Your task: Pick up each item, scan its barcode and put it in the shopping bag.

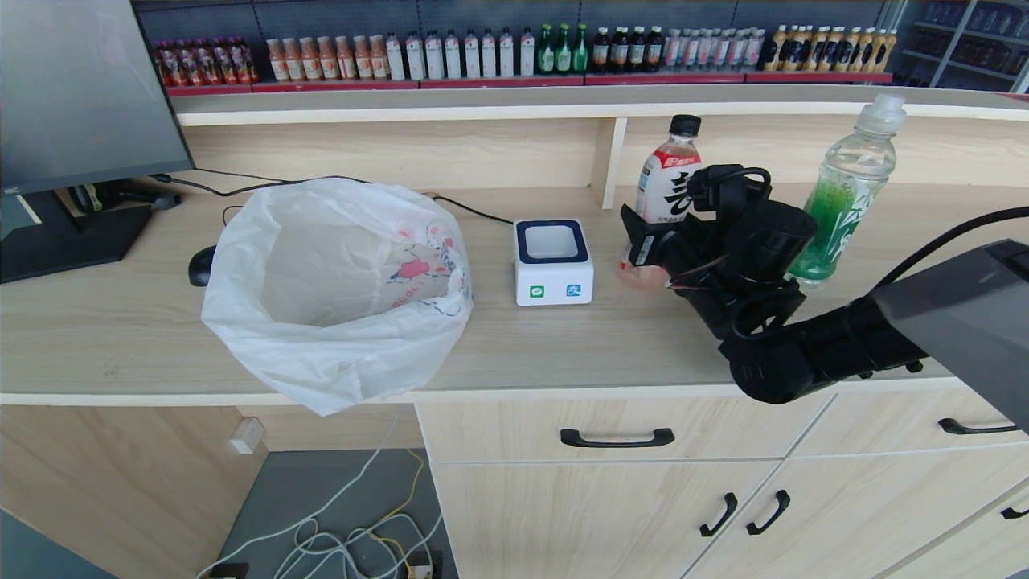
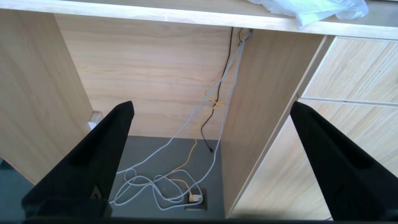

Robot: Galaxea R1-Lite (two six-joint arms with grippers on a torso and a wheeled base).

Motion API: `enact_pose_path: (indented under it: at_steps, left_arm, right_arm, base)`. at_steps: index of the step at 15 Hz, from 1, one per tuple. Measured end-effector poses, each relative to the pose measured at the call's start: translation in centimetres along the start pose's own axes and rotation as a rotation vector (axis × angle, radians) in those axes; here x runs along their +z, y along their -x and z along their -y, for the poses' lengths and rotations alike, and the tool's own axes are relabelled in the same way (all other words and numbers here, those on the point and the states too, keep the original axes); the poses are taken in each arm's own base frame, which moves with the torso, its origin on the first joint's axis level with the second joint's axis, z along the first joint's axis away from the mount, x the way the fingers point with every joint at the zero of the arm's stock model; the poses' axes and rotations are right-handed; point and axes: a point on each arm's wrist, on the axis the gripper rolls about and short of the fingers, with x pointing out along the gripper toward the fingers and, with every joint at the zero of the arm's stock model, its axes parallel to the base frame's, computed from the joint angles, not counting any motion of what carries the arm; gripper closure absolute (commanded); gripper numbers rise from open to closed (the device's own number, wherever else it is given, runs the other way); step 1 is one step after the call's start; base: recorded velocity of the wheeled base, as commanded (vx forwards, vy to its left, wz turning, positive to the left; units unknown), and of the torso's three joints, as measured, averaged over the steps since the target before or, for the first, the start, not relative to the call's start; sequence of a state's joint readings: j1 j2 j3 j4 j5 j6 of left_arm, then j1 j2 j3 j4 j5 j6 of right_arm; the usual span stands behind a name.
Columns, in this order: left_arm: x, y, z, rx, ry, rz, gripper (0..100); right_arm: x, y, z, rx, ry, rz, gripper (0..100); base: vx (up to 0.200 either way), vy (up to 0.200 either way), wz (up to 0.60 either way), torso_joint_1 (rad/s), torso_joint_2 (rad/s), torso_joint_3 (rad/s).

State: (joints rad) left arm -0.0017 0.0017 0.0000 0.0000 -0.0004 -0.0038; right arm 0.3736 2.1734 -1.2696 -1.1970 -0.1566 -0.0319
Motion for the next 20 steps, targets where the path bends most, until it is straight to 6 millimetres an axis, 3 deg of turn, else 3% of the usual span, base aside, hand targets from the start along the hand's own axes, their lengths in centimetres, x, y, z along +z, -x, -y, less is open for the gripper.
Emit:
enact_pose_path:
  at_steps: [6, 11, 14, 20]
  left_arm:
    - [0.0, 0.0, 0.0, 0.000, 0.000, 0.000, 0]
    - [0.0, 0.0, 0.0, 0.000, 0.000, 0.000, 0]
    - [0.0, 0.0, 0.0, -0.001, 0.000, 0.000, 0]
    - [0.0, 0.0, 0.0, 0.000, 0.000, 0.000, 0]
  right_arm:
    - [1.0, 0.4, -0.1, 0.005, -0.003, 0.012, 100]
    - [2.4, 2.0, -1.0, 0.032, -0.009, 0.010, 100]
    - [3.4, 3.7, -1.0, 0.041, -0.011, 0.013, 100]
    - [6.1, 9.8, -0.7, 0.078, -0.022, -0.011, 100]
  base:
    - [0.000, 0.000, 0.00, 0.000, 0.00, 0.000]
    - [0.000, 0.000, 0.00, 0.000, 0.00, 0.000]
    - [0.000, 0.000, 0.00, 0.000, 0.00, 0.000]
    - [0.000, 0.000, 0.00, 0.000, 0.00, 0.000]
